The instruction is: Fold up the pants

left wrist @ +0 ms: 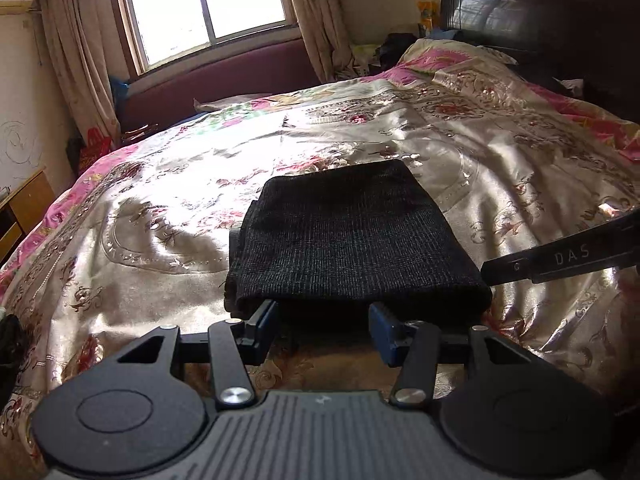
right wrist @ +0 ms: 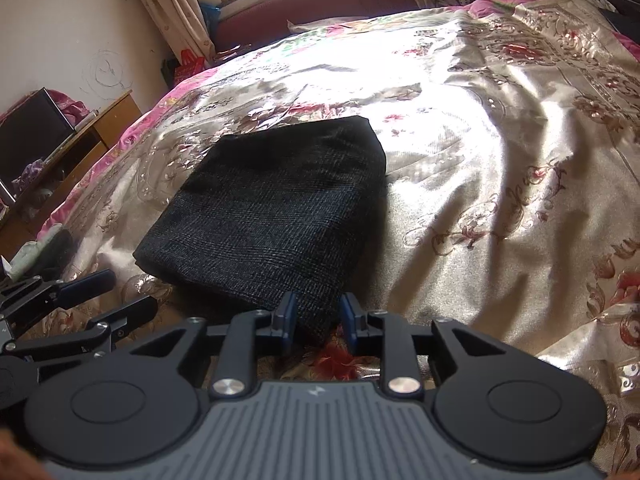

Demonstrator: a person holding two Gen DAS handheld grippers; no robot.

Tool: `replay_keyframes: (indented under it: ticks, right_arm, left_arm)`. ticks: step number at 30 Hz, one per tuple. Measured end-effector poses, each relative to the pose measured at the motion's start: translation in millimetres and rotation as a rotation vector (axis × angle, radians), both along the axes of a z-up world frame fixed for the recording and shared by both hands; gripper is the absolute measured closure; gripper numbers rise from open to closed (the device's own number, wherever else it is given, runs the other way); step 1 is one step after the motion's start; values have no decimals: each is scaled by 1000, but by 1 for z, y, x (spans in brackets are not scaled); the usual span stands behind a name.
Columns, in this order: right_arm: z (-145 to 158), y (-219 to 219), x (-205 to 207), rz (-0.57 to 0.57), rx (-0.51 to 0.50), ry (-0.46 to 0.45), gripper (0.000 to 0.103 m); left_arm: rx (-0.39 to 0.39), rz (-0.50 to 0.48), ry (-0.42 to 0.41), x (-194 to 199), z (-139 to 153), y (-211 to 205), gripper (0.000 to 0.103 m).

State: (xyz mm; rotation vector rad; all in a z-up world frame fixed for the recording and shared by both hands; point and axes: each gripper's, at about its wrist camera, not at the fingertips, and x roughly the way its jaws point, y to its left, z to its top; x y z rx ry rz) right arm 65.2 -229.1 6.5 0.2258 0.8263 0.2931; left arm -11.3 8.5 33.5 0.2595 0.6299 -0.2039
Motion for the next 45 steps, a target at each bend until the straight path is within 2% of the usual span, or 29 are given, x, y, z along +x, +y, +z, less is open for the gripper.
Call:
replay_keyframes:
  ticks: [13,17,26,31,35,41,45]
  right_arm:
    - [6,1,-1,-9,-46,7,75]
    - [9,-3,9,-7,-35,9,71]
    - [-4,-12,38,-43,16,30,71]
    - [-12,-18,59,-64,33,32,70]
    - [-14,-18,77,-75,41,31,69]
    - [-22,-13,94,-54,47,26,68]
    - [-33,-10,101,-29,46,38,62]
  left_arm:
    - [-16,-7,-10,5,0,8,38]
    - [-9,5,-18,14,1,14,38]
    - [17,1,-8,50,-4,21,37]
    - [-105,-1,9,79,8,31,37]
    - [-58,1,-9,107,4,26,37]
    - [-15,19,86,130,-28,24,36]
    - [-53,68,120,131,-33,31,30]
